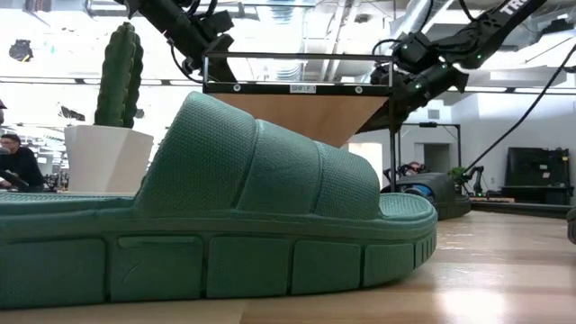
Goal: Pick and place slides into the shelf
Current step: Put the green slide on the shelf
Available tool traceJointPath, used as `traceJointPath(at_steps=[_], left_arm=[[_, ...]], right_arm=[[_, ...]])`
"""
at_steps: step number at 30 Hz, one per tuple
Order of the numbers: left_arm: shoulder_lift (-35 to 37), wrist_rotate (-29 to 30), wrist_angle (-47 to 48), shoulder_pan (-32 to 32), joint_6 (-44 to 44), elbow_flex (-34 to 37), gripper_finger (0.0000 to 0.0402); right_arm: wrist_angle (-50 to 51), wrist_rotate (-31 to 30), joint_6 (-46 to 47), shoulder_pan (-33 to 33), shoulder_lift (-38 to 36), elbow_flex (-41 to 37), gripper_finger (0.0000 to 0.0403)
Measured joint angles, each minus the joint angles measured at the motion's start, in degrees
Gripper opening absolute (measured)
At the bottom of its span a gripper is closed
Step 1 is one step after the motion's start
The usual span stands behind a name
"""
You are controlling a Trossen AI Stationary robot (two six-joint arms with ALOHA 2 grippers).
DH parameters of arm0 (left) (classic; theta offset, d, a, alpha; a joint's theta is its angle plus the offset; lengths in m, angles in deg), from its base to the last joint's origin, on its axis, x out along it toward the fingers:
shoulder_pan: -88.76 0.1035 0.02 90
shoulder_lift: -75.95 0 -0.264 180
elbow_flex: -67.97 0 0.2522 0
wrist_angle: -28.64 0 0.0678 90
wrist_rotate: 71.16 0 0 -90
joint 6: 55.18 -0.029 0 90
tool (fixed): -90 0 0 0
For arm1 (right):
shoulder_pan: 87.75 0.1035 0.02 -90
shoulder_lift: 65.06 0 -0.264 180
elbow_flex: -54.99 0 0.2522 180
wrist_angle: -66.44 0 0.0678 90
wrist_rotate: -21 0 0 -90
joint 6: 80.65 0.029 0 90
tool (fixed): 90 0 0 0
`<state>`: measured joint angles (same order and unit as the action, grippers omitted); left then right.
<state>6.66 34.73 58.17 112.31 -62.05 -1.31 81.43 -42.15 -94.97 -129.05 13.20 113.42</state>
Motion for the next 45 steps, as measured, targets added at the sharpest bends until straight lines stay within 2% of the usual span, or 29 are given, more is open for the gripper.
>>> traceJointPath(at_steps=[6,9,14,17,21,27,29,36,41,45], left_arm=[[1.6,0.8,0.5,-0.1,0.8,0.0,0.0000],[5.3,-1.1,0.9,-1.5,0.8,0.0,0.0000],[13.8,-0.7,8.5,-5.2,1.0,-0.2,0.0000],[18.0,-4.4,12.1,-7.6,2.7,-0.1,0.0000],[22.1,-9.3,13.2,-13.1,5.6,-0.1,0.0000],[25.0,-9.2,17.4,-27.5,15.3,-0.1,0.0000],[25.0,-7.1,18.0,-33.4,20.4,0.2,0.0000],[18.6,6.9,16.7,-53.5,38.3,0.5,0.0000],[11.1,13.1,11.8,-60.5,48.5,0.5,0.0000],[4.3,13.8,7.5,-62.1,50.8,0.4,0.0000]], right_arm=[[7.0,-0.1,-0.7,-0.1,-8.0,0.0,0.0000],[9.0,0.1,0.7,-0.1,-15.2,0.0,0.0000],[9.5,0.1,6.2,0.0,-26.8,0.0,0.0000],[10.0,0.1,10.8,0.0,-31.7,0.0,0.0000],[12.2,0.1,15.5,0.1,-35.7,0.0,0.0000],[17.3,-0.1,17.4,3.3,-37.9,0.0,0.0000],[18.2,-1.1,17.4,5.1,-38.0,0.0,0.0000],[20.2,-1.6,15.7,10.6,-37.8,0.0,0.0000],[24.0,-1.6,13.9,12.4,-38.0,0.0,0.0000],[29.4,-1.6,10.9,13.3,-39.7,0.0,0.0000]])
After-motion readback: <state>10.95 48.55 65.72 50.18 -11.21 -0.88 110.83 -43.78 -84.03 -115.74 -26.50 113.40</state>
